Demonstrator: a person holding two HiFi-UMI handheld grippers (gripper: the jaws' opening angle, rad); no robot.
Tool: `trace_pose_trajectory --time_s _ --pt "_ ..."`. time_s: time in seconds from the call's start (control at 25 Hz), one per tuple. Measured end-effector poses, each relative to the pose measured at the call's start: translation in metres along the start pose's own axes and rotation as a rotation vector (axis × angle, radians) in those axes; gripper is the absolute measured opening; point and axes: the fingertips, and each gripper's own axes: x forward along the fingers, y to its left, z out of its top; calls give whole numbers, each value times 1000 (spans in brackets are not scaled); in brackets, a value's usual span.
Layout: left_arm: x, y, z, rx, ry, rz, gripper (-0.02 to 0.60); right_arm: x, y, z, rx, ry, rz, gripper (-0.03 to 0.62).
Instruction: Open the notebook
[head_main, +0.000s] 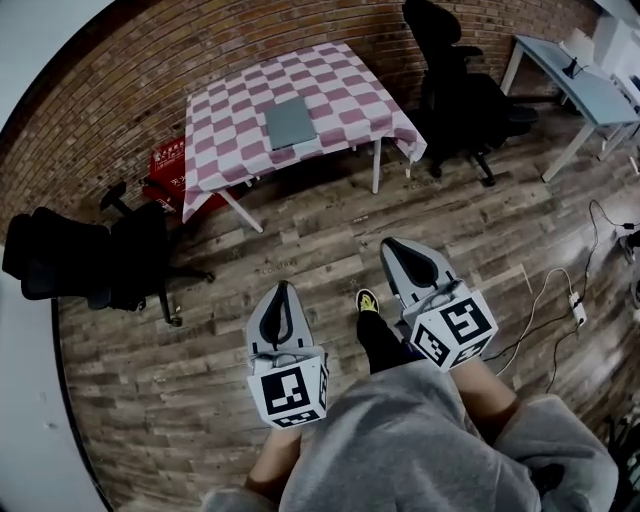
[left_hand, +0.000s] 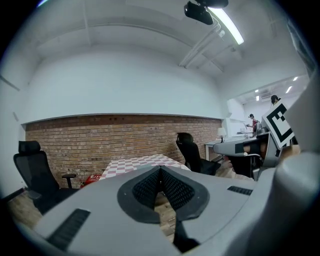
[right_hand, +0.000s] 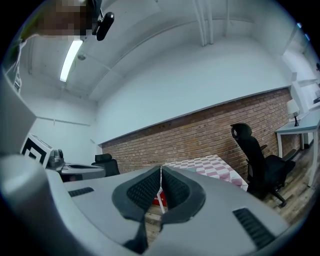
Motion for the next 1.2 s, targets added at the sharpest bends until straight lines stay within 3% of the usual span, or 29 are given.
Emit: trace_pose_trajectory --time_s 0.4,1.2 --pt "95 19 -16 -14 91 -13 11 79 -62 -10 8 58 -34 28" --pt "285 60 36 -25 125 15 11 242 -174 28 29 102 -4 28"
